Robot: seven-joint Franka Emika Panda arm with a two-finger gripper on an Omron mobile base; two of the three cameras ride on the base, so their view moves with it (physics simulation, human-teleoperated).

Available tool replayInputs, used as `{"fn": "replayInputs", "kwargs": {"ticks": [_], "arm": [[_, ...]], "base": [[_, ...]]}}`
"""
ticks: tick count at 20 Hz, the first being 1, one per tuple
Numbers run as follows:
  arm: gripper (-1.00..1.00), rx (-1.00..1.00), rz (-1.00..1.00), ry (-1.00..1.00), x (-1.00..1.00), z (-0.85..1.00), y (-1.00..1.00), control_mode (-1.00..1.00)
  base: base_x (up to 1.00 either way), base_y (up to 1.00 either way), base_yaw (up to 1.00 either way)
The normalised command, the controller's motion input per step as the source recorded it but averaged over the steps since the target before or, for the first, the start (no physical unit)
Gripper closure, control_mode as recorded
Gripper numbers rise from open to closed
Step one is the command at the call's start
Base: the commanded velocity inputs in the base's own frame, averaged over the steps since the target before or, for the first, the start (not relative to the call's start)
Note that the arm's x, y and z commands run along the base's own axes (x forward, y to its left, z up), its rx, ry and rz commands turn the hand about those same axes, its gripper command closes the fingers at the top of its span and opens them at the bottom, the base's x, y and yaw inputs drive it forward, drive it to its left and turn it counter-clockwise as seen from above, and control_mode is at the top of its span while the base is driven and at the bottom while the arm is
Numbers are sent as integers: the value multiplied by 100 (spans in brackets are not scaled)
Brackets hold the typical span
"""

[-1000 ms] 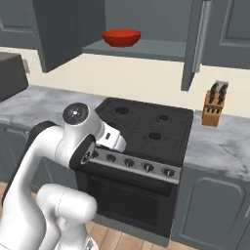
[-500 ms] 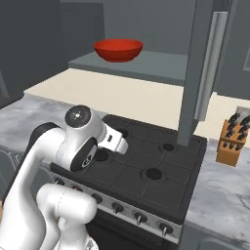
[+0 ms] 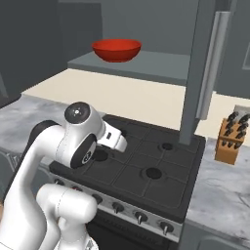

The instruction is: Pick up the bowls from the cabinet and place each bowl in front of a stool on the dining counter.

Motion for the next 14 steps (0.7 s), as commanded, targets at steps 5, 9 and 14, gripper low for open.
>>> {"fn": "replayInputs", "kwargs": {"ticks": [5, 9, 14], "arm": [[-100, 0, 0, 0, 0, 0, 0, 100], [-100, 0, 0, 0, 0, 0, 0, 100], [-100, 0, 0, 0, 0, 0, 0, 100]], "base": [[100, 56, -9], [95, 54, -20], [70, 43, -21]]}}
